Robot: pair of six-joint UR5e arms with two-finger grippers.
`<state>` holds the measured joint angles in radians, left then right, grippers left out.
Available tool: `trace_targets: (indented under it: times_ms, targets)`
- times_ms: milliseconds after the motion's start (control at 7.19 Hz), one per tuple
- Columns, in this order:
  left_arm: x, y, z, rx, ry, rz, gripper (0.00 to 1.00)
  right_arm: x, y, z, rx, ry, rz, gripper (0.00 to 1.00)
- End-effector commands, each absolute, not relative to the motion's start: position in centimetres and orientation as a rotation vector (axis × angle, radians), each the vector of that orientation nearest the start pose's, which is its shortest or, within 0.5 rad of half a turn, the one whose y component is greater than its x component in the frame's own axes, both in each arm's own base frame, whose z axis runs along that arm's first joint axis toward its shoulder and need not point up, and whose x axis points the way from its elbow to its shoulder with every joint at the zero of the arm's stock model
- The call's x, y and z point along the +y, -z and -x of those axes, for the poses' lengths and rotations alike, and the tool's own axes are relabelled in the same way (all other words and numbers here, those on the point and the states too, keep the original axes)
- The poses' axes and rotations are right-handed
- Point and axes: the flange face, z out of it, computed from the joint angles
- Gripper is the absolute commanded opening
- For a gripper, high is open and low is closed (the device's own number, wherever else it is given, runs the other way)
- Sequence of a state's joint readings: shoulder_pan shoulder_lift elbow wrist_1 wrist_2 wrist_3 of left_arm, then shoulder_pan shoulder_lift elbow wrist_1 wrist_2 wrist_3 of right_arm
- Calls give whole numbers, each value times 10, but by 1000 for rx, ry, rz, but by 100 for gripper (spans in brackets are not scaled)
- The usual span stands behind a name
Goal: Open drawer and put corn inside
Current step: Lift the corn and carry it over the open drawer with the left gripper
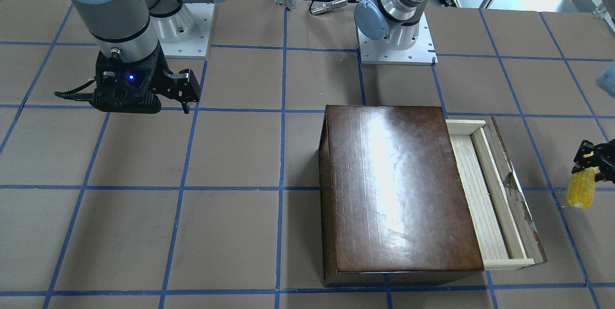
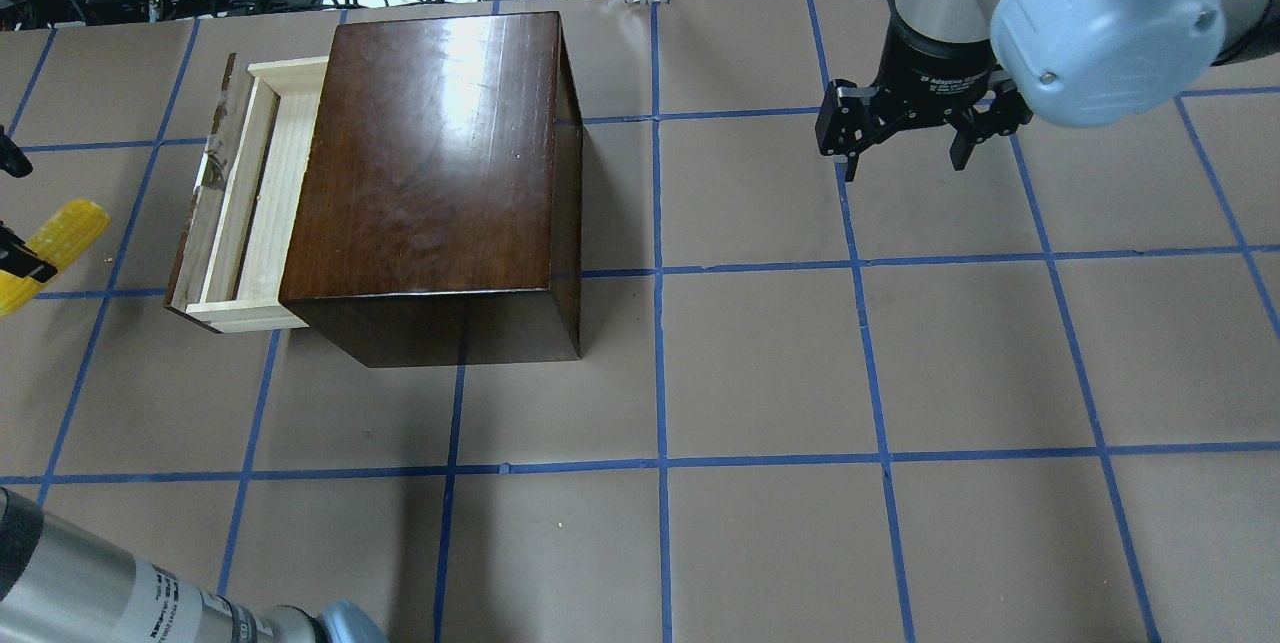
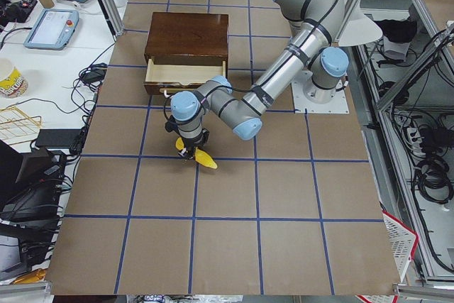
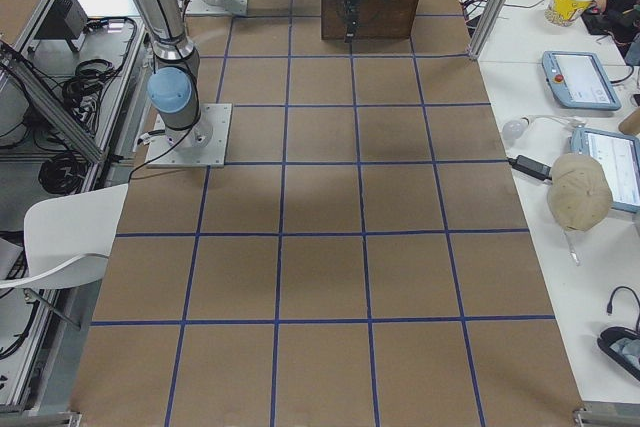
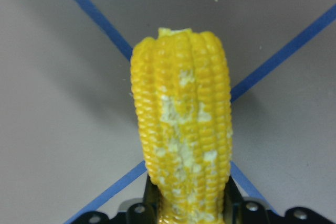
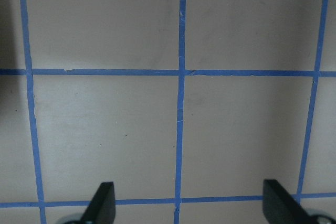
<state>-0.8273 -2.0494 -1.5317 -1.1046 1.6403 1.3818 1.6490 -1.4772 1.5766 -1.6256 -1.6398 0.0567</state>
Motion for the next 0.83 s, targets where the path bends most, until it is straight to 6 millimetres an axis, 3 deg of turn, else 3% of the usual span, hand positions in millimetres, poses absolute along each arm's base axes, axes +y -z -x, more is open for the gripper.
trace_targets:
  times_ms: [0, 417, 695]
  targets:
    - [-590, -345, -309, 2928, -22, -846, 0, -514, -443, -167, 3213, -64, 37, 100]
    - [-597, -430, -232, 3091, -27, -555, 0, -514, -443, -167, 3211, -64, 37, 100]
    - [-601, -457, -174, 3172, 10, -418, 0, -514, -443, -167, 3211, -64, 37, 100]
